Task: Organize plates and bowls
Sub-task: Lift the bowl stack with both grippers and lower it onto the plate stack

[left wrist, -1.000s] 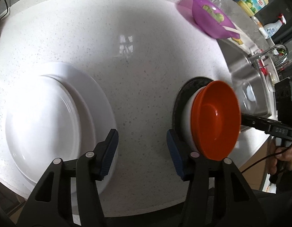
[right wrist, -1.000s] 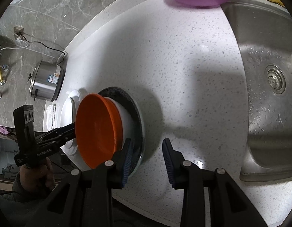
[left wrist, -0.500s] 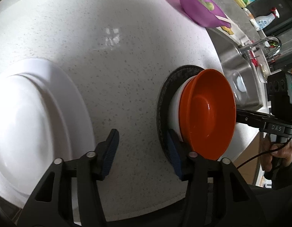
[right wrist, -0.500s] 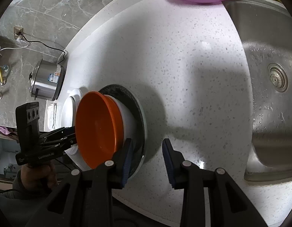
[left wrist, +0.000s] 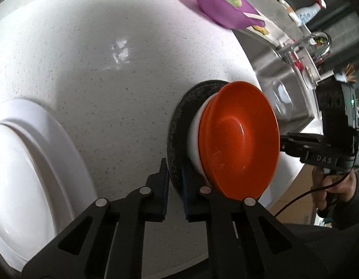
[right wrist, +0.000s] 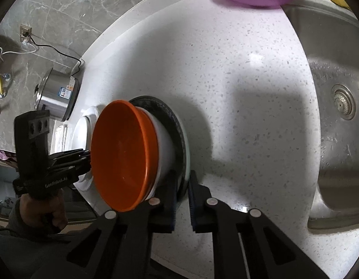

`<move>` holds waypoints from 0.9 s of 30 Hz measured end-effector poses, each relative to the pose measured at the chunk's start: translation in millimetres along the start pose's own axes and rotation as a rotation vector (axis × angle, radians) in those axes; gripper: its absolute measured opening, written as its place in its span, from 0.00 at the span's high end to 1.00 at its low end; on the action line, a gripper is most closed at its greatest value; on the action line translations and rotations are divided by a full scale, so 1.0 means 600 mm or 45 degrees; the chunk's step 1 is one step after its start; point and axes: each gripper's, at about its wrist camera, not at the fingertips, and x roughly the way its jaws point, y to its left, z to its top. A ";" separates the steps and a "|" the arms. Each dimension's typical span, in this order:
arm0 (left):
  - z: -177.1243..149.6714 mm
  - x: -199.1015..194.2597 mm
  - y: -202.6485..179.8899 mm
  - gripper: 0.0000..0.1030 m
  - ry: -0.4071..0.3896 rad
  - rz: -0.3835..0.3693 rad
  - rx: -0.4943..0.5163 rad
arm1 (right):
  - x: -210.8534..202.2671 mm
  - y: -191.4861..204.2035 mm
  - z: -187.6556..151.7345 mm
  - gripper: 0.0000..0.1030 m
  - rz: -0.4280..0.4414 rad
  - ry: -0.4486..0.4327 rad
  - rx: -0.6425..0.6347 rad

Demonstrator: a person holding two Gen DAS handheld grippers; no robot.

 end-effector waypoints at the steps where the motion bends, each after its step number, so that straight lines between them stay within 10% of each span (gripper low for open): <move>1: 0.002 0.000 -0.001 0.92 0.003 -0.003 0.001 | -0.001 -0.001 0.000 0.88 -0.003 -0.005 0.004; 27: -0.003 -0.146 0.001 0.92 -0.101 -0.028 -0.018 | -0.073 0.104 0.029 0.88 -0.082 -0.077 -0.065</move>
